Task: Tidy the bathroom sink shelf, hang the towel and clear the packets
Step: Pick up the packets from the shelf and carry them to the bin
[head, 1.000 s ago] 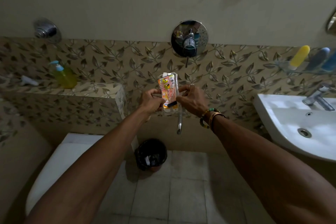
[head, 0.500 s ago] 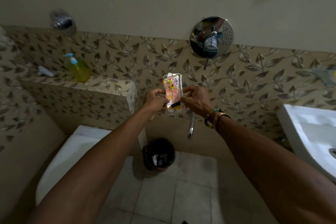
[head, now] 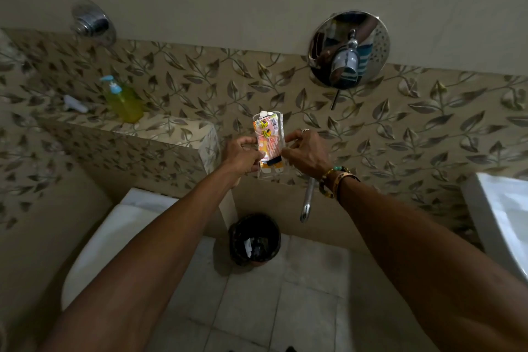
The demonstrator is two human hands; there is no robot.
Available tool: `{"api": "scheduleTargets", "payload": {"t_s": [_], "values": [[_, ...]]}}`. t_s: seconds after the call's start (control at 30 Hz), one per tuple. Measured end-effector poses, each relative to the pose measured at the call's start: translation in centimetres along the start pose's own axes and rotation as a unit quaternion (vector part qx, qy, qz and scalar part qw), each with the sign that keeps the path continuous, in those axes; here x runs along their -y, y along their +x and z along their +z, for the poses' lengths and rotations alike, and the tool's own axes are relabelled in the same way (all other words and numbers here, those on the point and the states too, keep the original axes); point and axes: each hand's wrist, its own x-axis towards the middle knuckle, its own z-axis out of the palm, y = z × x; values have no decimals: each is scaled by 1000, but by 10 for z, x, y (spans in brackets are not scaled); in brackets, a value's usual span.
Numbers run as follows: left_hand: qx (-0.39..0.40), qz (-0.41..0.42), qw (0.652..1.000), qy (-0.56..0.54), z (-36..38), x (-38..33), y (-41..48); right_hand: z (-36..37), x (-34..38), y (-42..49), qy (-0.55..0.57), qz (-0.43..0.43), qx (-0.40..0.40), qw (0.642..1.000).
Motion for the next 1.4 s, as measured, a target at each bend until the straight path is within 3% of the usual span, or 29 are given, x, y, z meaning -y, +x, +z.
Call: {"api": "scheduleTargets", "payload": {"t_s": [0.23, 0.93, 1.4], "values": [[16, -16, 1000, 9, -4, 9, 30, 16, -5, 18, 10, 31, 19, 999], [97, -17, 995, 20, -51, -7, 125, 66, 21, 85, -8, 80, -34, 996], [66, -19, 998, 14, -32, -24, 172, 65, -4, 150, 0, 70, -18, 997]]}}
